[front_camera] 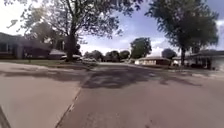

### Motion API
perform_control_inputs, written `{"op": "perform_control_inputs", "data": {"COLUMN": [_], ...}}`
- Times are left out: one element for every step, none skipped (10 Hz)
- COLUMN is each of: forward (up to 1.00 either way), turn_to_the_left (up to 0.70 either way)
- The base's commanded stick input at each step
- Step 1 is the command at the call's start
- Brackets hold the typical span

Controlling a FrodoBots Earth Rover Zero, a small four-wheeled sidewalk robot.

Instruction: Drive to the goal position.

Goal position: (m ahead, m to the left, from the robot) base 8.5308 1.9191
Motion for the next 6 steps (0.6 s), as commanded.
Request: {"op": "perform_control_inputs", "data": {"forward": [1.00, 1.00, 1.00, 1.00, 1.00, 1.00], "turn_to_the_left": [0.25, 0.40, 0.40, 0.40, 0.40, 0.40]}}
